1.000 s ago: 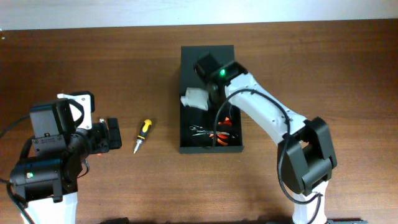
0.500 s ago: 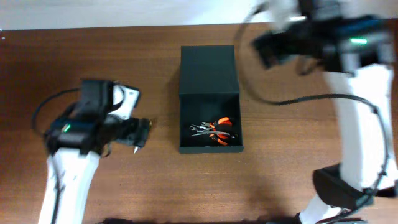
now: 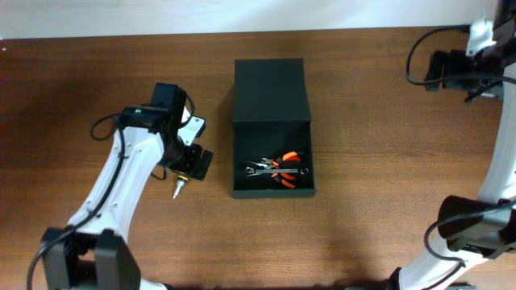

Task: Pack container
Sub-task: 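Lower the left gripper onto the yellow-black screwdriver handle and grasp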

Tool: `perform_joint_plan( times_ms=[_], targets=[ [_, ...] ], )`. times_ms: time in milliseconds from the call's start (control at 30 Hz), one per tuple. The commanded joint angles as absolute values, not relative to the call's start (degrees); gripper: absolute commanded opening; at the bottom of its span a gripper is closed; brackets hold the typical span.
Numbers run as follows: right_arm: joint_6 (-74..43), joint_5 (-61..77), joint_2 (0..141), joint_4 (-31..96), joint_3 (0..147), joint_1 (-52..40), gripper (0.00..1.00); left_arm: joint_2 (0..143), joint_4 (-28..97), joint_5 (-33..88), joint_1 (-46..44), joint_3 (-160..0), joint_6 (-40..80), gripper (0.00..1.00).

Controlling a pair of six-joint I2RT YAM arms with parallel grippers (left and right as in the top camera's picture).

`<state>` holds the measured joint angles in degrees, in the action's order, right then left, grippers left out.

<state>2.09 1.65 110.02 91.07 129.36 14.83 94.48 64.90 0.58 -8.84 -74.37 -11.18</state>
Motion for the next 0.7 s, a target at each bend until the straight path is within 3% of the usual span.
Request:
perform_joint_plan(
  times_ms=[0, 267, 667],
  targets=[
    [1.21, 3.2, 110.21, 88.47, 122.56, 15.14, 0.99, 96.44, 62.63, -0.34, -8.73, -74.78, -11.9, 0.99],
    [1.26, 3.2, 110.21, 82.98, 112.79, 14.59, 0.99, 96.53, 53.74, -1.32, -7.51, -66.46, -12.36, 0.99],
    [1.65, 3.2, 110.19, 82.32, 112.33, 14.59, 0.99, 96.62, 44.88, -1.48, -4.84, -57.06, -12.56, 0.99]
  ],
)
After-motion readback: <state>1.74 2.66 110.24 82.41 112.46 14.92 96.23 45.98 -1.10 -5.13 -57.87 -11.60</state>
